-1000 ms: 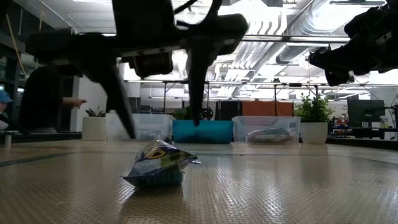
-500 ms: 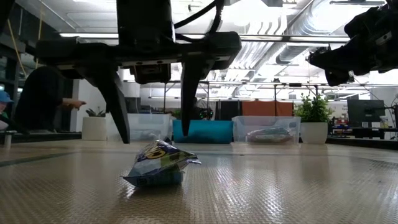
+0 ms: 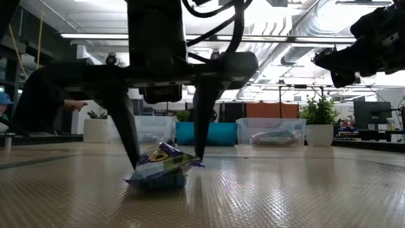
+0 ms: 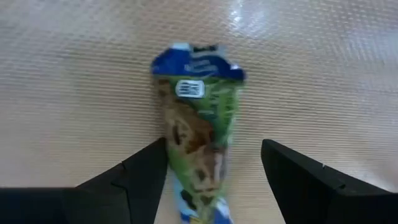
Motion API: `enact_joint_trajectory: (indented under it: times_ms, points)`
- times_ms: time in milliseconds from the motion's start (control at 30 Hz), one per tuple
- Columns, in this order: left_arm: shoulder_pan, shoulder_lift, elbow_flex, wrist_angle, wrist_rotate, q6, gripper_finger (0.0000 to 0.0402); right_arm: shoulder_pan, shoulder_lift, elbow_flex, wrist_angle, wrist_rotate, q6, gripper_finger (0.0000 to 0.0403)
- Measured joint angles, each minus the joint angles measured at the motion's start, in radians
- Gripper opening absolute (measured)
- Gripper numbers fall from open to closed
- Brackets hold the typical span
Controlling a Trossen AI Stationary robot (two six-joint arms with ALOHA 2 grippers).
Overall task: Pick and place Granola Bars by type
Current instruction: Put the blue granola bar into the left transparent bin
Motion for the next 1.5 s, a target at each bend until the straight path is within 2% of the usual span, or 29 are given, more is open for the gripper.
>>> enact_joint_trajectory:
  times_ms: [433,833,1067,1233,1500]
  points:
    - [0.006,0.011,0.001,-0.001,0.037,0.012,0.0243,0.0,0.014,0.0,0.001,0.0,0.0,0.0]
    - [0.005,0.012,-0.002,-0.012,0.062,0.02,0.0123,0.0,0.022,0.0,0.0,0.0,0.0,0.0]
    - [0.005,0.011,0.0,-0.007,0.062,0.022,0.0086,0.0,0.02,0.0,0.0,0.0,0.0,0.0]
    - [0.005,0.011,0.066,-0.047,0.053,0.064,0.0078,0.0,0.02,0.0,0.0,0.0,0.0,0.0]
    - [0.005,0.011,0.21,-0.178,-0.035,0.124,0.0077,0.0,0.02,0.0,0.0,0.0,0.0,0.0]
